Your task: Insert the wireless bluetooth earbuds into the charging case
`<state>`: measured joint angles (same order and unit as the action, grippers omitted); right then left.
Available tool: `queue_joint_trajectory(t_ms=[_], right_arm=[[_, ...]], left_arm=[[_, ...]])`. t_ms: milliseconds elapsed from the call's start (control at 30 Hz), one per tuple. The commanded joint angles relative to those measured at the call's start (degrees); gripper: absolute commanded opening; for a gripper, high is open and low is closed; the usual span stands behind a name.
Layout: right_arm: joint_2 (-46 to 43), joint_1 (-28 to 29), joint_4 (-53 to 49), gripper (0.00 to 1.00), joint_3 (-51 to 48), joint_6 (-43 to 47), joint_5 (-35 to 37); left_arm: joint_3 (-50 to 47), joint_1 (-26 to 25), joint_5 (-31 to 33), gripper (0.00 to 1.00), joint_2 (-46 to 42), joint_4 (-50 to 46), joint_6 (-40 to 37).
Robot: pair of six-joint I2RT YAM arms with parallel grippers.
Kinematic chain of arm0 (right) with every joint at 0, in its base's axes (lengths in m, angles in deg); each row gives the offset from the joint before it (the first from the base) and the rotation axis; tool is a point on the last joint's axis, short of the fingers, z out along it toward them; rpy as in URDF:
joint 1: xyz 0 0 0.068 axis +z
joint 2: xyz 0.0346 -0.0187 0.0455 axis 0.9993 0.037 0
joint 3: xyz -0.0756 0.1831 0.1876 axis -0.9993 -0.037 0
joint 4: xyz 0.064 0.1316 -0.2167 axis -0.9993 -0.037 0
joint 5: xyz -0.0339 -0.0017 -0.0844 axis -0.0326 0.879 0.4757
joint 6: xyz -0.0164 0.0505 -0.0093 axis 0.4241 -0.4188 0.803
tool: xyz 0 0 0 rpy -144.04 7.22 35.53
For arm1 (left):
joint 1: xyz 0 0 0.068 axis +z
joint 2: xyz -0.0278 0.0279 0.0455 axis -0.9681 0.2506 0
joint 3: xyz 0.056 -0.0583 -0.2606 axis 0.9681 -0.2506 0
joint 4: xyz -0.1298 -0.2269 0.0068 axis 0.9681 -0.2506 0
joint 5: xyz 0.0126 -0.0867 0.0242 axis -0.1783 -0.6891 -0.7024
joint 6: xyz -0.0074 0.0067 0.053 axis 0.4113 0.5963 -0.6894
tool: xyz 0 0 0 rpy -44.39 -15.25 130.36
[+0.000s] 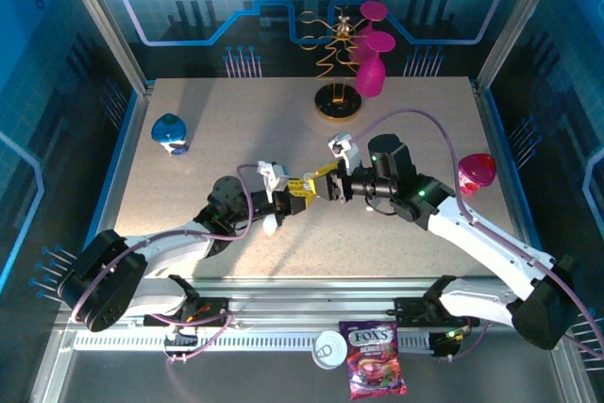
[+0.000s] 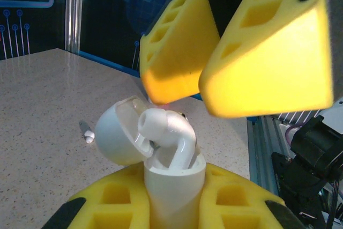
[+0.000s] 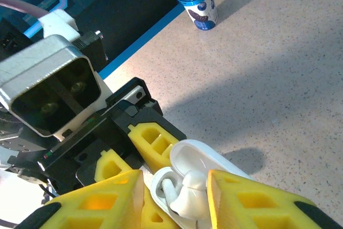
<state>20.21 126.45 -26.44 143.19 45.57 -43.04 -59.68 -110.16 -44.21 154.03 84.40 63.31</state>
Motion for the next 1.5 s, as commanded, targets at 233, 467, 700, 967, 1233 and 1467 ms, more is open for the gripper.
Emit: queue_joint_trajectory(t_ms=[233, 467, 700, 967, 1233, 1467], right_arm=[[-1.32, -0.18, -2.2, 0.33, -1.4, -0.41, -0.28], [-0.43, 0.61, -2.28, 0.29, -0.52, 0.2, -1.02], [0.6, 1.25, -2.64, 0.21, 0.41, 0.89, -0.54], [1.74, 1.46, -2.9, 0.2, 1.57, 1.27, -0.31], [3.29, 2.03, -3.69, 0.2, 2.78, 1.96, -0.24], [4.61, 2.95, -5.25, 0.2, 4.18, 2.94, 1.07]], left_arm=[[0.74, -0.02, -0.19, 0.05, -1.21, 2.37, -1.28], [0.69, -0.03, -0.26, 0.05, -1.12, 1.91, -1.71], [0.46, -0.12, -0.6, 0.05, -0.52, 1.92, -3.03], [-0.1, -0.08, -0.74, 0.05, 0.01, 2.27, -3.95], [0.02, -0.04, -0.71, 0.05, 0.21, 1.9, -5.08], [0.38, -0.12, -0.93, 0.05, 0.65, 2.24, -5.19]])
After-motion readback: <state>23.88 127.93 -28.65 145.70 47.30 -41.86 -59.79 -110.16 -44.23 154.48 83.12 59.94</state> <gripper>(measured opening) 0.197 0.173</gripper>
